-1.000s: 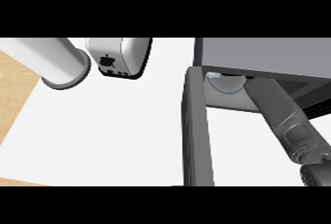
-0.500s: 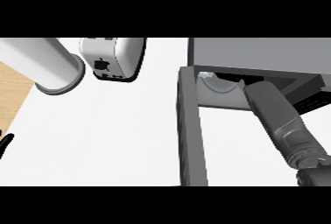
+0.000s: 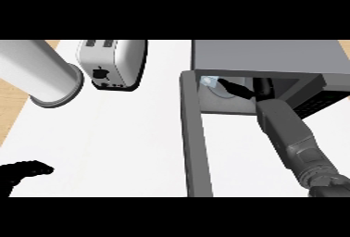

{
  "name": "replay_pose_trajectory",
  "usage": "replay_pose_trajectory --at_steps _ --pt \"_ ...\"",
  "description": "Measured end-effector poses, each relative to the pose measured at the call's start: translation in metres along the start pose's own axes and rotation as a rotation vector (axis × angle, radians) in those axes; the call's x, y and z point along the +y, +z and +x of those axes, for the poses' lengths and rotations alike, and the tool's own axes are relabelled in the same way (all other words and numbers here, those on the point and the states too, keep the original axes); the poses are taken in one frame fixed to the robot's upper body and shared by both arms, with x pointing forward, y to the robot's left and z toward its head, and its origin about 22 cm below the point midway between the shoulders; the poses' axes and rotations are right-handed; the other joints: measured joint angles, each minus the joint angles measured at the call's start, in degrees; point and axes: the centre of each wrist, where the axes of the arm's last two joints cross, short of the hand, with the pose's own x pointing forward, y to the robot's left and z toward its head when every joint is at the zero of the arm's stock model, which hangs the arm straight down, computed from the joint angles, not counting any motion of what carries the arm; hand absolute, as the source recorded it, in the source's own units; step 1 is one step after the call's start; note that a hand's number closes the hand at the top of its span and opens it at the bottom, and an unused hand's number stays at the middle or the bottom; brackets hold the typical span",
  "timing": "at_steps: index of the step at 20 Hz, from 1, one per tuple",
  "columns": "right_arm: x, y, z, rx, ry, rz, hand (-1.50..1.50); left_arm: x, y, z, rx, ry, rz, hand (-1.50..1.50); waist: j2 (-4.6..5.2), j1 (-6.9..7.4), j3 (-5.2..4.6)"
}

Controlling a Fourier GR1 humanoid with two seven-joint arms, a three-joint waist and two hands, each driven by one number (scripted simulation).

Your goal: Pick up the milk, place it into the microwave and close the microwave

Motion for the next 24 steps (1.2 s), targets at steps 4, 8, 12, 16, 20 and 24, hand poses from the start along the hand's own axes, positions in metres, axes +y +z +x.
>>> replay_pose_trajectory --at_steps 4,8,12,16,20,24 --pt "0.007 0.021 -0.015 0.011 -0.136 0.049 -1.50 -0.013 -0.013 -0.002 0.015 0.021 -0.028 1.50 -0.58 -1.04 -0.05" --pt "0.009 0.042 -0.028 0.022 -0.217 0.063 -1.50 -0.027 -0.020 -0.005 0.036 0.048 -0.058 1.50 -0.99 -1.56 -0.10" --pt "0.010 0.065 -0.042 0.036 -0.241 0.077 -1.50 -0.041 -0.032 -0.010 0.064 0.064 -0.076 1.50 -1.43 -2.53 -0.16" --pt "0.001 0.092 -0.055 0.043 -0.241 0.082 -1.50 -0.054 -0.038 -0.013 0.077 0.059 -0.122 1.50 -1.77 -3.27 -0.22" --pt "-0.007 0.122 -0.065 0.062 -0.248 0.072 -1.50 -0.070 -0.052 -0.021 0.085 0.033 -0.172 1.50 -1.93 -3.91 -0.25" --pt "-0.026 0.151 -0.071 0.066 -0.254 0.064 -1.50 -0.087 -0.071 -0.027 0.086 0.014 -0.196 1.50 -2.03 -4.34 -0.27"
